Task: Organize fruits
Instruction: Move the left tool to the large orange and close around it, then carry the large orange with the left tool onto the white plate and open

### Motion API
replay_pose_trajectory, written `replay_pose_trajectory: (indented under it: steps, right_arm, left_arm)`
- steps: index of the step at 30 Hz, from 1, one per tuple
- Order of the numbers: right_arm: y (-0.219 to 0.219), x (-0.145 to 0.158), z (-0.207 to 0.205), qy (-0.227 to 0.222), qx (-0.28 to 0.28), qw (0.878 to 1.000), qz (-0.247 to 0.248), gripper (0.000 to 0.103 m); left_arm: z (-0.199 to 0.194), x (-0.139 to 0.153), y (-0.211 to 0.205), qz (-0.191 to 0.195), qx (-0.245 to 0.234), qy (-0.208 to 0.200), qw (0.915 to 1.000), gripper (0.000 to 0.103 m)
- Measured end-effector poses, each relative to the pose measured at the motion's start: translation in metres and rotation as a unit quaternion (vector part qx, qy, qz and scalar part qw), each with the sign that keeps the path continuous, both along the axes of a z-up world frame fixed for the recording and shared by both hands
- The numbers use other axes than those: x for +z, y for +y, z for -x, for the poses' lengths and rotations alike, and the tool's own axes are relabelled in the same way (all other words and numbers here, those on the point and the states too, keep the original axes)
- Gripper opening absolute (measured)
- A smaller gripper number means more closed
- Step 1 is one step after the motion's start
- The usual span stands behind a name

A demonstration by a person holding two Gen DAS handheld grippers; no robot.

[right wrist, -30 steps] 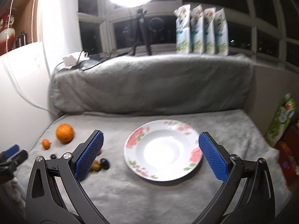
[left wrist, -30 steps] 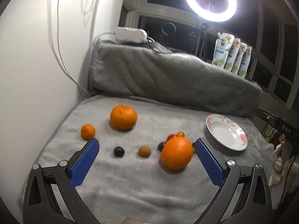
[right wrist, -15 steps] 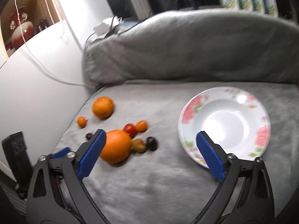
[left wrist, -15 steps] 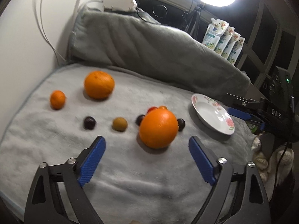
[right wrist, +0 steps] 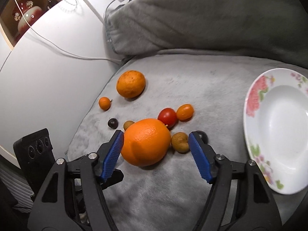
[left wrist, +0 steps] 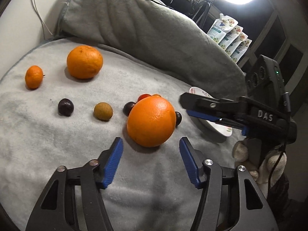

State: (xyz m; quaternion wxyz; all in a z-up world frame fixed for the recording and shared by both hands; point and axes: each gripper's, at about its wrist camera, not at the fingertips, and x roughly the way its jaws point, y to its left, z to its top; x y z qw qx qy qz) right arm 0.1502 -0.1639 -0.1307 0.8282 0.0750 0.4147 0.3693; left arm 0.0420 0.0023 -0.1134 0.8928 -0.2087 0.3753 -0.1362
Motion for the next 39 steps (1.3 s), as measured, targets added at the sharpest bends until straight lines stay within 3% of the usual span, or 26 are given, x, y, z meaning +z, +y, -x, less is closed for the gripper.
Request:
replay_pose_trajectory:
  steps: [1,15,26,39]
  right_arm:
    - [0.004,-0.002,-0.002,0.004,0.005,1.0,0.001,0.066]
    - [0.02,-0.009,-0.005,0.01,0.043,0.999,0.011,0.065]
    - [0.024,-0.014,-0.008,0.016,0.051,0.999,0.014,0.064]
    - [0.022,-0.007,-0.001,0.001,0.052,0.999,0.015,0.064]
  left_arm:
    - [-0.001,-0.001,0.0,-0.001,-0.001,0.001,1.0,0.049]
    - [-0.013,-0.01,-0.002,0.007,-0.008,0.018,0.9998,0.041]
    - [-0.016,-0.012,-0.002,0.008,-0.01,0.022,0.9997,0.041]
    - [-0.013,-0.003,-0.008,-0.016,-0.014,0.003,0.9998,0.041]
